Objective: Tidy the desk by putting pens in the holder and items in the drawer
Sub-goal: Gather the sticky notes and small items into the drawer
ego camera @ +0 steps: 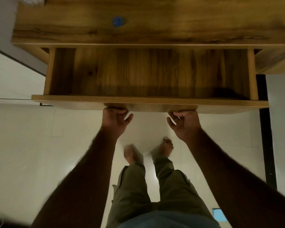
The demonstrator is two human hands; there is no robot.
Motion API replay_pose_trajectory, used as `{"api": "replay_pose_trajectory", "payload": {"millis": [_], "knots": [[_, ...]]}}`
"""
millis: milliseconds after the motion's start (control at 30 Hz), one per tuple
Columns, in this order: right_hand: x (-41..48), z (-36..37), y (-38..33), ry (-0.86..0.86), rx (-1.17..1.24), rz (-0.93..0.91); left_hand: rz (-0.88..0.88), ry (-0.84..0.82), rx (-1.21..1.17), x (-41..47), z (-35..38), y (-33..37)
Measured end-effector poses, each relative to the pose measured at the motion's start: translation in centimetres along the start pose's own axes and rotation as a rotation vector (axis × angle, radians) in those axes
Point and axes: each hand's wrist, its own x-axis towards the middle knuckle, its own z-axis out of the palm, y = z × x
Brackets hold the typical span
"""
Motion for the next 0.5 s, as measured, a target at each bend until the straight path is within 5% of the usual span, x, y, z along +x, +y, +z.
{"api": "replay_pose_trajectory", "payload": {"millis": [500], "knots": [[-5.7,-5.5,6.3,0.081,-0.002,-0.050,-0.022,-0.014,0.016,-6.3,-5.5,-5.2]]}}
